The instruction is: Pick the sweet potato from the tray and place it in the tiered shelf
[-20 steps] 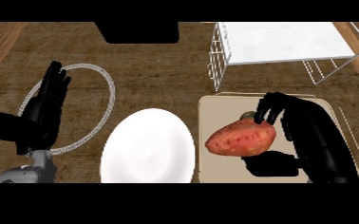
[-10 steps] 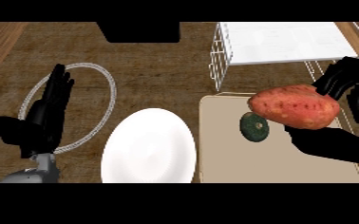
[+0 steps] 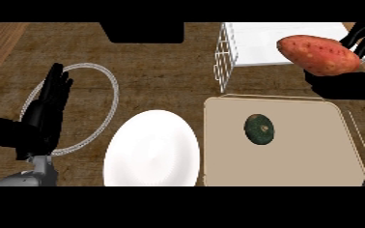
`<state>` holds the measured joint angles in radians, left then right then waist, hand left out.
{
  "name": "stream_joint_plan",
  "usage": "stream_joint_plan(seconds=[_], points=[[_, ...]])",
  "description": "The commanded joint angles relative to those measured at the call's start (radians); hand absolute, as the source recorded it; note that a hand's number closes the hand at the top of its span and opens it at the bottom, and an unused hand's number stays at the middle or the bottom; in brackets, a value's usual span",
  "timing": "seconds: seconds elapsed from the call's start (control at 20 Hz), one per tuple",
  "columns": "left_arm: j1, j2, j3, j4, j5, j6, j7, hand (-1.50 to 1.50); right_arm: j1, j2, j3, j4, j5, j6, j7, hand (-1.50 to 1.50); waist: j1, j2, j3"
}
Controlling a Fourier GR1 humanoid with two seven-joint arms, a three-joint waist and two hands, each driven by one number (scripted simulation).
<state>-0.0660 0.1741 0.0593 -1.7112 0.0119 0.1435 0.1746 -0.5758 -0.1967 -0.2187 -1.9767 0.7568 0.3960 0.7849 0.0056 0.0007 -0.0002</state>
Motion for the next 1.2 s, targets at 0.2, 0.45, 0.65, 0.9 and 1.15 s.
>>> stream_joint_plan(seconds=[0.2,0.45,0.65,0.9,1.15], points=[[-0.001,0.007,0.034,0.018,0.034,-0.039,-0.026,0.00,-0.048,-0.021,-0.016,0.374,0.075,-0.275,-0.231,1.50,0.009,0.003,0.000],[-0.038,0.002,0.021,0.002,-0.003,-0.022,0.023,0.00,-0.107,-0.040,-0.036,0.525,0.051,-0.381,-0.320,1.50,0.004,0.001,0.000],[0.023,-0.053,-0.013,0.039,-0.035,-0.001,-0.069,0.00,-0.171,-0.119,-0.121,0.705,-0.013,-0.423,-0.438,1.50,0.006,0.002,0.000],[-0.011,-0.030,0.000,-0.027,-0.038,0.004,0.033,0.00,-0.210,-0.089,-0.036,0.853,0.065,-0.508,-0.473,1.50,0.007,0.001,0.000],[-0.053,-0.018,0.034,0.080,0.004,-0.041,-0.031,0.00,-0.335,-0.069,-0.157,1.077,-0.047,-0.615,-0.522,-1.50,0.013,0.006,0.000]])
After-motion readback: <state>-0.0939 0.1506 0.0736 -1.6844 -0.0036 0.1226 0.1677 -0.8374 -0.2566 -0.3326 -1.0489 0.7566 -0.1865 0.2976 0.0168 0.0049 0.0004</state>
